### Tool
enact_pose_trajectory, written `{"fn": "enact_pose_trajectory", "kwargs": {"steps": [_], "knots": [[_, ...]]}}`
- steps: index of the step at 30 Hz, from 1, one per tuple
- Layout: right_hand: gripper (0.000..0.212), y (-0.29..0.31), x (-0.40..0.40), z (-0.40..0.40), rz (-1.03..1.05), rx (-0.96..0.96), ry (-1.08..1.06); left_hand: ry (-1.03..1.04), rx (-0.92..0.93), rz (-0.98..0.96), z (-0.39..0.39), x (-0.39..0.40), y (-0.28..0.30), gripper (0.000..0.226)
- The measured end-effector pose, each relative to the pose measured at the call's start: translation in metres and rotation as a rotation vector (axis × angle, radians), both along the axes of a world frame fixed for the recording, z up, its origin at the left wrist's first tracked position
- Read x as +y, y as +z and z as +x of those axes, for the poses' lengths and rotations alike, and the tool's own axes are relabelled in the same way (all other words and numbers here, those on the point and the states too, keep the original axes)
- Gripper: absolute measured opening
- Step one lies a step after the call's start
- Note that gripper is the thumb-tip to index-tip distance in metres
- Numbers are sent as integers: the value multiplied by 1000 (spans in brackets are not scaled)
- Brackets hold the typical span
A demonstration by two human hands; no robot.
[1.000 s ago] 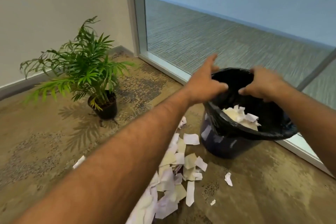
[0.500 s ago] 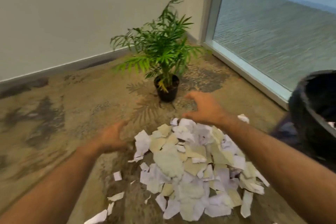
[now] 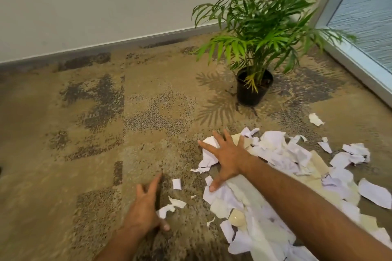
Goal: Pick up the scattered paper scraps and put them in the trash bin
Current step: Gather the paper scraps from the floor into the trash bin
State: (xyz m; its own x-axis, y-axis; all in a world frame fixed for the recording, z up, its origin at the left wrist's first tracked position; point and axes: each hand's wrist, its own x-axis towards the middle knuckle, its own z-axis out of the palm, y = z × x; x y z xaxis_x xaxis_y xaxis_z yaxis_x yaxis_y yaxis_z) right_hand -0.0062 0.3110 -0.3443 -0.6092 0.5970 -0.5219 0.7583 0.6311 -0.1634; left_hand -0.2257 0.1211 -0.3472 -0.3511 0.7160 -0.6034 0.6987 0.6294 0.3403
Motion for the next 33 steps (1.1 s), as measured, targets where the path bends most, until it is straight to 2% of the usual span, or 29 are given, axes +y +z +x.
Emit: {"fn": "enact_pose_trajectory", "kwargs": {"steps": [5, 8, 12, 15, 18, 20, 24, 28, 29, 31, 33], "knots": [[130, -12, -17, -11, 2, -78, 59, 20, -90, 56, 34, 18, -6, 146], [106, -10, -22, -11, 11, -33, 24, 4, -134, 73, 52, 22, -10, 150], [67, -5, -26, 0, 99, 53, 53, -40, -92, 116, 73, 27, -11, 151], [66, 0, -21, 12, 63, 72, 59, -75, -82, 121, 89, 32, -8, 150], [89, 3, -15, 24, 15, -91, 47, -136, -96, 127, 109, 36, -4, 150], [91, 4, -15, 31, 16, -155, 46, -173, -101, 100, 122, 39, -1, 151], [62, 9, -27, 35, 130, -66, 69, -224, -68, 111, 140, 48, -2, 157], [39, 6, -31, 43, 86, 160, -85, -197, -92, 121, 158, 54, -8, 160], [35, 5, -31, 47, 78, 211, -107, -197, -77, 111, 163, 55, -8, 154], [21, 5, -34, 54, 51, 343, -173, -216, -21, 107, 167, 57, -11, 124], [27, 6, -36, 59, 33, 483, -278, -193, -9, 137, 166, 58, -14, 91]]}}
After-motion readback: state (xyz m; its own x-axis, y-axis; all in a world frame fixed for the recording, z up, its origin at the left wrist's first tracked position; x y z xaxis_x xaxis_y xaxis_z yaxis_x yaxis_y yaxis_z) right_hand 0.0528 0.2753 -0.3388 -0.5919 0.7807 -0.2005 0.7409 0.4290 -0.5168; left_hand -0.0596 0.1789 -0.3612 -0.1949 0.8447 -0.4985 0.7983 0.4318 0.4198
